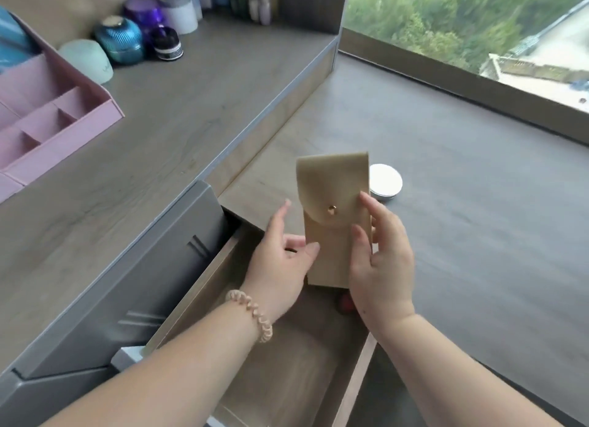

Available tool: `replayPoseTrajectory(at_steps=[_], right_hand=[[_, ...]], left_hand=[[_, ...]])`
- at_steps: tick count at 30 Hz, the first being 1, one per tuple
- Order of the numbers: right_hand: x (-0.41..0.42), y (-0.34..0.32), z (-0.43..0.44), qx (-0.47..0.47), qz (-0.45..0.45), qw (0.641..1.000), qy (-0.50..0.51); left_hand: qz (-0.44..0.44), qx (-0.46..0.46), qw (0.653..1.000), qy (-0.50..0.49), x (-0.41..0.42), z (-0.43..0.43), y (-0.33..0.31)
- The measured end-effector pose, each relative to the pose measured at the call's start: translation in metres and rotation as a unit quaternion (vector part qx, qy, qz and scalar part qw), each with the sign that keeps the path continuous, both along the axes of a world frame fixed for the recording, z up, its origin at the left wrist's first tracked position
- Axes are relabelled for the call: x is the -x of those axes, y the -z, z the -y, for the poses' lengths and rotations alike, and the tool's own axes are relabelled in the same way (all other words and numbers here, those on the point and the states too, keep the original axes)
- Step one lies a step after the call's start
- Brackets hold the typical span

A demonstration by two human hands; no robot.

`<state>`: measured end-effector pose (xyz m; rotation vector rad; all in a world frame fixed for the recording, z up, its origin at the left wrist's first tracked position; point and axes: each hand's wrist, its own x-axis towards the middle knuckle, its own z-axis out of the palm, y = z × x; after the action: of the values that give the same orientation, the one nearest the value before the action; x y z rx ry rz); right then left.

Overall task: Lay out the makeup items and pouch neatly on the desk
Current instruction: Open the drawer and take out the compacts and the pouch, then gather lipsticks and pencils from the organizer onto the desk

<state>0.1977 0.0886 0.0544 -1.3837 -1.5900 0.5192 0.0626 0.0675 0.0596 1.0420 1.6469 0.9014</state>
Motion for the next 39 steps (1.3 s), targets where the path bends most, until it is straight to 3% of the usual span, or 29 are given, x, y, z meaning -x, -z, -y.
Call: replayPoseTrajectory(at_steps=[4, 8, 16, 22, 26, 39], right_hand=[[-0.040, -0.003, -0.027, 0.113, -0.053, 0.988, 0.091], [-0.077, 0.002, -0.042, 0.223, -0.046, 0.960, 0.165], [-0.104, 0.021, -0.048, 0.343, 0.160, 0.913, 0.156], [-0.084, 0.009, -0.049, 0.239, 0.217, 0.945, 0.052], [-0.044, -0.006, -0.057, 0.162, 0.242, 0.956, -0.028], [0.176, -0.057, -0.042, -0.049, 0.280, 0.917, -0.280]], left_hand=[[-0.069, 0.030, 0.992, 0.099, -0.045, -0.037, -0.007], [-0.109, 0.042, 0.982, 0.149, -0.090, -0.064, 0.000], [-0.275, 0.052, 0.946, 0.164, -0.142, -0.083, 0.026], [-0.322, -0.045, 0.940, 0.107, -0.115, -0.073, 0.013], [-0.390, -0.099, 0.914, 0.050, -0.072, -0.066, -0.007], [-0.576, -0.062, 0.799, -0.163, 0.148, 0.018, -0.068]])
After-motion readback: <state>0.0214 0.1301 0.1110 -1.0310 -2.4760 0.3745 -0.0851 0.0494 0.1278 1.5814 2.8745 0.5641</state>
